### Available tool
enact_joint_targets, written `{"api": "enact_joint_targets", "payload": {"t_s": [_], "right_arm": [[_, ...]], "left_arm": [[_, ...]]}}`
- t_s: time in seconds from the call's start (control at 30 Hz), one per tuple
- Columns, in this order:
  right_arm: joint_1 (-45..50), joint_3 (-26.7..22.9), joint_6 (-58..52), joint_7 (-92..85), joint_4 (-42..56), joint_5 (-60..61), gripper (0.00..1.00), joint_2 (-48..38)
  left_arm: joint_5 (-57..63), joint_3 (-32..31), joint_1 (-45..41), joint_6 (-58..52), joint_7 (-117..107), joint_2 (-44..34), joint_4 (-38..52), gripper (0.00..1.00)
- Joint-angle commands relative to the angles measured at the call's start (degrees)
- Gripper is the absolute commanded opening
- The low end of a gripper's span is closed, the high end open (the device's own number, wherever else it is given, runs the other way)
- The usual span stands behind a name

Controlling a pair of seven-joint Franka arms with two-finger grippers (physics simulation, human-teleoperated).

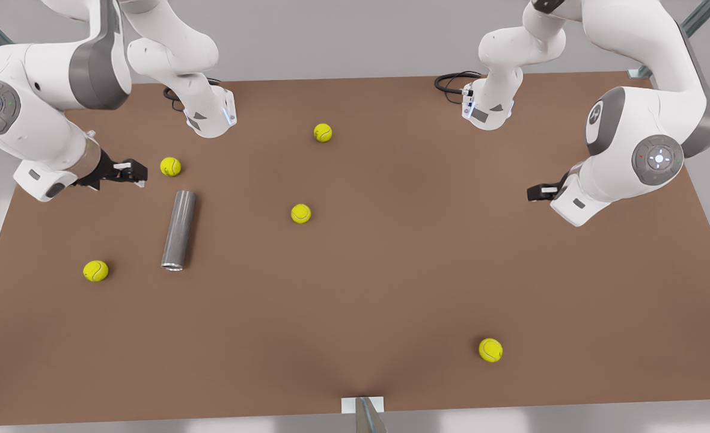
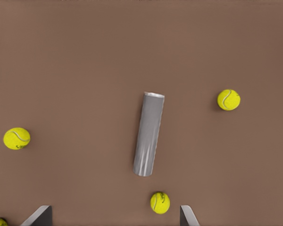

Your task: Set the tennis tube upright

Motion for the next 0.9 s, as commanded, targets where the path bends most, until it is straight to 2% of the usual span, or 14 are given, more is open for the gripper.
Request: {"api": "enact_joint_targets", "payload": {"t_s": [0.0, 0.07, 0.1, 0.13, 0.23, 0.4, 0.53, 0.67, 0.87], "right_arm": [[-1.95, -0.10, 0.91, -0.61, 0.05, 0.10, 1.00, -0.06], [-1.69, -0.02, 0.47, -2.27, -1.27, -0.25, 1.00, 0.12], [-1.33, 0.25, 1.61, -3.33, -5.39, -2.37, 1.00, 0.21], [-1.86, 0.25, 11.26, -3.60, -12.42, -2.45, 1.00, 0.47], [-2.13, -0.19, 29.55, -3.68, -24.29, -2.10, 1.00, 0.30], [-8.10, -0.37, 56.18, -3.68, -42.31, -0.43, 1.00, 0.65], [-11.09, -0.37, 57.69, -3.60, -46.97, 0.09, 1.00, 0.74], [-13.38, -0.45, 57.77, -3.68, -46.80, 2.82, 1.00, 6.27], [-13.55, -0.45, 58.48, -3.68, -48.47, 2.82, 1.00, 7.77]], "left_arm": [[-0.04, -0.03, 0.01, 1.01, -3.64, 0.22, 0.02, 1.00], [-0.13, -0.03, 0.01, 1.10, -3.73, 0.48, -0.24, 1.00], [-0.13, 0.06, 0.01, 1.10, -3.55, 0.66, -0.51, 1.00], [-0.13, 0.23, 0.01, 1.10, -3.29, 0.92, -0.68, 1.00], [-0.13, 0.32, 0.01, 1.10, -3.38, 0.92, -1.12, 1.00], [-0.21, 0.49, 0.01, 1.10, -3.46, 1.71, -2.44, 1.00], [-0.13, 0.50, 0.01, 1.01, -3.29, 1.80, -3.06, 1.00], [-0.13, 0.58, 0.01, 1.10, -3.29, 2.07, -3.41, 1.00], [-0.13, 0.93, 0.01, 1.10, -3.46, 3.21, -3.85, 1.00]]}}
